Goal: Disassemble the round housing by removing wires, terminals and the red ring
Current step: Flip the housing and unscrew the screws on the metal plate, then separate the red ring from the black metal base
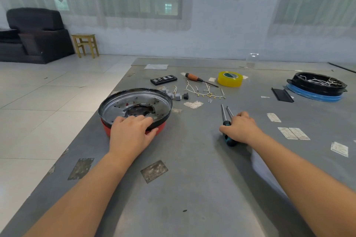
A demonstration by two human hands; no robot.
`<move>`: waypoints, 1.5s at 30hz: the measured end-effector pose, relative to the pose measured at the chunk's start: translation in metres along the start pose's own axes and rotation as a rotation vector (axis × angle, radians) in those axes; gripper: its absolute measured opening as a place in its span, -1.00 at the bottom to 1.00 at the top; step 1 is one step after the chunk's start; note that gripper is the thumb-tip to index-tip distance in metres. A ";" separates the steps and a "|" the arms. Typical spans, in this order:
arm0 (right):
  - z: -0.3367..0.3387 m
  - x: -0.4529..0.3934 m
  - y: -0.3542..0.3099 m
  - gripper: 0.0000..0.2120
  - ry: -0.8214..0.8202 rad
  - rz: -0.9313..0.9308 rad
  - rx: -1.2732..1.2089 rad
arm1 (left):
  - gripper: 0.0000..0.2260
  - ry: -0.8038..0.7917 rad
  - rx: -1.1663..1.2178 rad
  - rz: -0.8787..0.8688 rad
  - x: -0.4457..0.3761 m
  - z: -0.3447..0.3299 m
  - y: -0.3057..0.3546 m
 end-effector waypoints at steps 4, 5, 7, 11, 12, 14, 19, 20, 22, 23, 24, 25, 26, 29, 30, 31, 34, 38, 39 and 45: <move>-0.006 -0.001 0.002 -0.38 0.009 -0.022 -0.085 | -0.80 0.039 0.003 -0.023 0.002 0.001 -0.001; -0.007 -0.001 0.002 -0.32 0.000 -0.028 -0.102 | -0.80 0.038 0.010 -0.021 0.001 0.001 -0.002; -0.006 0.001 0.001 -0.22 -0.007 -0.042 -0.072 | -0.80 0.033 0.028 -0.021 0.001 0.003 -0.002; -0.003 0.017 -0.026 -0.22 0.162 0.153 0.018 | -0.80 0.034 0.068 -0.070 0.006 0.007 -0.002; -0.004 0.023 -0.039 -0.25 0.201 0.277 -0.004 | -0.79 0.040 0.084 -0.090 0.008 0.007 -0.001; -0.003 0.033 -0.066 -0.26 0.274 0.516 -0.040 | -0.74 0.071 0.128 -0.136 0.008 0.009 0.001; -0.004 0.049 -0.111 -0.44 0.528 0.859 0.079 | -0.70 0.137 0.275 -0.299 0.009 0.013 0.009; -0.005 0.050 -0.113 -0.52 0.585 0.885 0.071 | -0.71 0.135 0.300 -0.314 0.010 0.012 0.010; -0.009 0.050 -0.109 -0.61 0.680 0.888 0.045 | -0.71 0.154 0.339 -0.287 0.011 0.013 0.009; -0.012 0.050 -0.106 -0.61 0.707 0.878 0.025 | -0.67 0.164 0.354 -0.237 0.011 0.014 0.008; -0.014 0.049 -0.102 -0.61 0.725 0.860 0.003 | -0.57 0.159 0.370 -0.161 0.012 0.015 0.006; -0.015 0.049 -0.099 -0.61 0.738 0.837 -0.017 | -0.42 0.139 0.390 -0.069 0.012 0.015 0.003; -0.014 0.047 -0.095 -0.61 0.752 0.809 -0.039 | -0.26 0.110 0.417 0.030 0.012 0.016 -0.001; -0.006 0.045 -0.082 -0.60 0.786 0.722 -0.153 | -0.09 0.014 0.475 0.242 0.015 0.012 -0.016; -0.003 0.045 -0.078 -0.60 0.773 0.698 -0.234 | -0.15 -0.036 0.464 0.270 0.016 0.009 -0.020; -0.001 0.045 -0.074 -0.61 0.732 0.670 -0.357 | -0.26 -0.086 0.431 0.275 0.018 0.006 -0.023; 0.002 0.050 -0.068 -0.79 0.551 0.517 -0.833 | -0.65 -0.152 0.372 0.248 0.023 -0.001 -0.028; 0.001 0.048 -0.066 -0.71 0.435 0.424 -1.345 | -0.83 -0.225 0.366 0.252 0.023 -0.004 -0.026; 0.001 0.047 -0.066 -0.68 0.413 0.421 -1.408 | -0.85 -0.250 0.355 0.249 0.024 -0.005 -0.025; -0.013 0.036 -0.055 -0.56 0.279 0.187 -1.620 | -0.90 -0.197 0.340 0.299 0.026 0.001 -0.036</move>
Point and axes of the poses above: each hand's wrist, its own x-axis away from the middle knuckle, its own z-axis out of the back of the hand, y = z × x, the point moved 4 cm from there along -x, towards the middle knuckle
